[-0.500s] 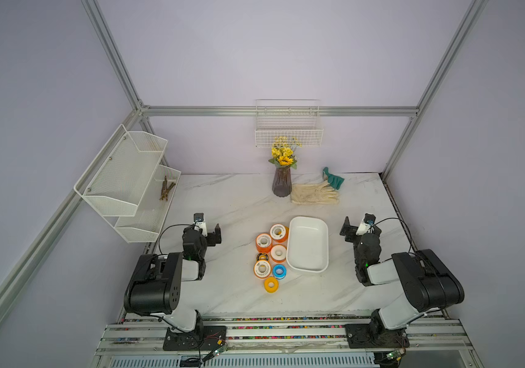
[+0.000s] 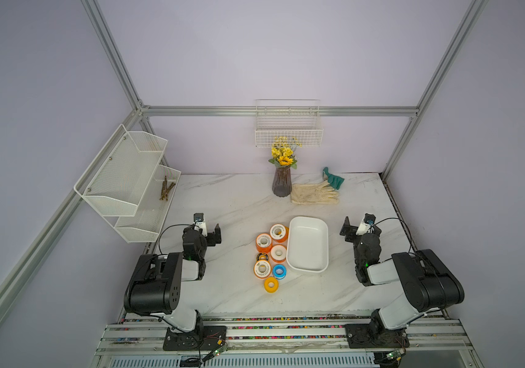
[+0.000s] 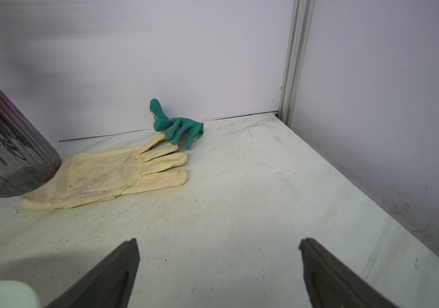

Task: Put the sealing tape into the storage box
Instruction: Adjust the storage box at the center of the board.

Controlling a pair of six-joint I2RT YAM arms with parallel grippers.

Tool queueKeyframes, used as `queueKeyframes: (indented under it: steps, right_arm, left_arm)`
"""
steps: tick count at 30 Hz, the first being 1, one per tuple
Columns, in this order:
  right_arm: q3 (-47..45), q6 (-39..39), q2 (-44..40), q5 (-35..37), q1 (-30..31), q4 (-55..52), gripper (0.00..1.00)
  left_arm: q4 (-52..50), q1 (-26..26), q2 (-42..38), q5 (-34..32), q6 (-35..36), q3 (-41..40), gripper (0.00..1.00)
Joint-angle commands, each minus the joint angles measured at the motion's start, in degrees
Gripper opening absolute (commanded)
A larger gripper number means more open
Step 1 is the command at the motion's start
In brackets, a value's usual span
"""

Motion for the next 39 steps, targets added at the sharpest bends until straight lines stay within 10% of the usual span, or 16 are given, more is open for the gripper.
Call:
queueKeyframes:
  steps: [1, 8, 15, 21, 29, 39]
  right_arm:
    - [0.27, 0.44, -0.78, -0.33, -0.12, -0.99, 1.0]
    - [0.51, 0.65, -2.43, 3.13, 0.4, -1.93, 1.0]
    - [9.37, 6.8, -23.5, -1.04, 1.12, -32.65, 1.0]
    - [16.66, 17.23, -34.38, -7.0, 4.08, -55.91, 0.95]
    - [21.98, 21.86, -34.35, -19.79, 8.52, -77.95, 0.87]
    - [24.45, 20.4, -20.84, -17.2, 14.85, -84.2, 0.73]
  left_arm:
    - [1.05, -0.06, -1.35, -1.08, 0.12, 0.69, 1.0]
    - [-18.89, -1.43, -13.69, -9.69, -2.9, 6.67, 1.0]
    - [-33.89, -1.29, -28.28, -12.41, -25.46, 9.87, 1.0]
    - [-51.87, -1.27, -35.68, 3.86, -38.44, 17.02, 1.0]
    - [-84.02, -1.36, -39.64, 22.77, -28.93, 30.49, 1.0]
    - [-94.32, -1.32, -50.59, 14.78, -21.74, 26.97, 1.0]
